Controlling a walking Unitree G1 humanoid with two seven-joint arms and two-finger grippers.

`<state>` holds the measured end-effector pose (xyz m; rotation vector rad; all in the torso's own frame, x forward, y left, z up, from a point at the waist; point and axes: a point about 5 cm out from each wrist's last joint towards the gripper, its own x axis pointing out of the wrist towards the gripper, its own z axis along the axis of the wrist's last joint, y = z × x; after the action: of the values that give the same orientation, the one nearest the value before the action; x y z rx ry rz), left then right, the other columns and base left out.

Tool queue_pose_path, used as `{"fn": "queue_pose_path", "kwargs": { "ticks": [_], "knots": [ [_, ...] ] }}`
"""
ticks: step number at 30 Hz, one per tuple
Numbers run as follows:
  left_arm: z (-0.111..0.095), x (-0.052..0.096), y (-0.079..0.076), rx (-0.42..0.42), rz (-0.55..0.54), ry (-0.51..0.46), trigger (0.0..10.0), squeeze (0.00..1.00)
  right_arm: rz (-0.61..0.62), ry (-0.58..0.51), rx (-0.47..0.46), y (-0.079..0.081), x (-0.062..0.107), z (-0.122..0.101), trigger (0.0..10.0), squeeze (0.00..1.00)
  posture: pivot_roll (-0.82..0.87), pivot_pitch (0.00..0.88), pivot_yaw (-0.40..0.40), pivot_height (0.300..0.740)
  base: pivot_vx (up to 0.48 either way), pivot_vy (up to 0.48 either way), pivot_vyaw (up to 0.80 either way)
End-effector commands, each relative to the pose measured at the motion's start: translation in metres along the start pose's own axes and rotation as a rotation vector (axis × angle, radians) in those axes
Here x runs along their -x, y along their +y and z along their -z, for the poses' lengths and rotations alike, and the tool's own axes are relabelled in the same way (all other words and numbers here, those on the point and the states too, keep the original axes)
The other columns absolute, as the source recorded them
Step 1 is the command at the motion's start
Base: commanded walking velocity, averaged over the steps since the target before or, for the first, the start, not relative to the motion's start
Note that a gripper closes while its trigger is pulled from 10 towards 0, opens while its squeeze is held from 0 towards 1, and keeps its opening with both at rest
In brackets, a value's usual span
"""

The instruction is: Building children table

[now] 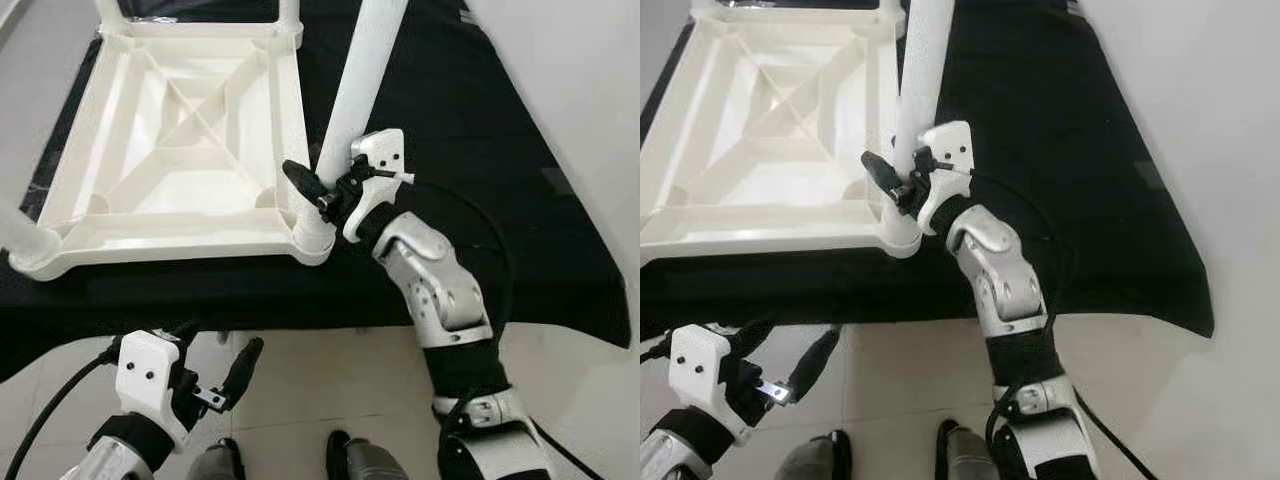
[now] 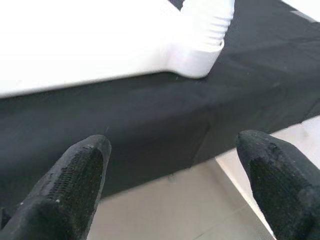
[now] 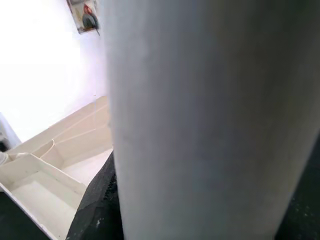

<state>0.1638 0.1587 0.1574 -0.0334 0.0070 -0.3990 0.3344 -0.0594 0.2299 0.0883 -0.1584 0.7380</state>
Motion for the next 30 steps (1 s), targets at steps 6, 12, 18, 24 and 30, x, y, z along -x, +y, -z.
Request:
{"fn": "queue_pose_path", "kwargs": {
  "ticks": [6, 12, 18, 24, 30],
  "knots": [
    [0.003, 0.002, -0.001, 0.008, 0.008, 0.019, 10.0, 0.0, -0.082, 0.221, 0.075, -0.003, 0.023, 0.068, 10.0, 0.0, 0.09, 0.359, -0.071, 0.74, 0.0, 0.0, 0.0],
    [0.003, 0.002, -0.001, 0.005, 0.007, 0.017, 10.0, 0.0, -0.217, 0.204, 0.178, -0.005, 0.023, 0.061, 10.0, 0.0, 0.09, 0.357, -0.072, 0.74, 0.0, 0.0, 0.0],
    [0.003, 0.002, -0.002, 0.006, 0.008, 0.018, 10.0, 0.0, -0.358, 0.281, 0.322, -0.011, 0.02, 0.058, 10.0, 0.0, 0.1, 0.359, -0.075, 0.74, 0.0, 0.0, 0.0],
    [0.002, 0.003, -0.002, 0.007, 0.008, 0.019, 10.0, 0.0, -0.403, 0.34, 0.333, -0.016, 0.018, 0.056, 10.0, 0.0, 0.1, 0.359, -0.075, 0.74, 0.0, 0.0, 0.0],
    [0.003, 0.003, -0.003, 0.01, 0.009, 0.019, 10.0, 0.0, -0.329, 0.383, 0.206, -0.03, 0.008, 0.049, 10.0, 0.0, 0.1, 0.358, -0.076, 0.74, 0.0, 0.0, 0.0]
  ]
}}
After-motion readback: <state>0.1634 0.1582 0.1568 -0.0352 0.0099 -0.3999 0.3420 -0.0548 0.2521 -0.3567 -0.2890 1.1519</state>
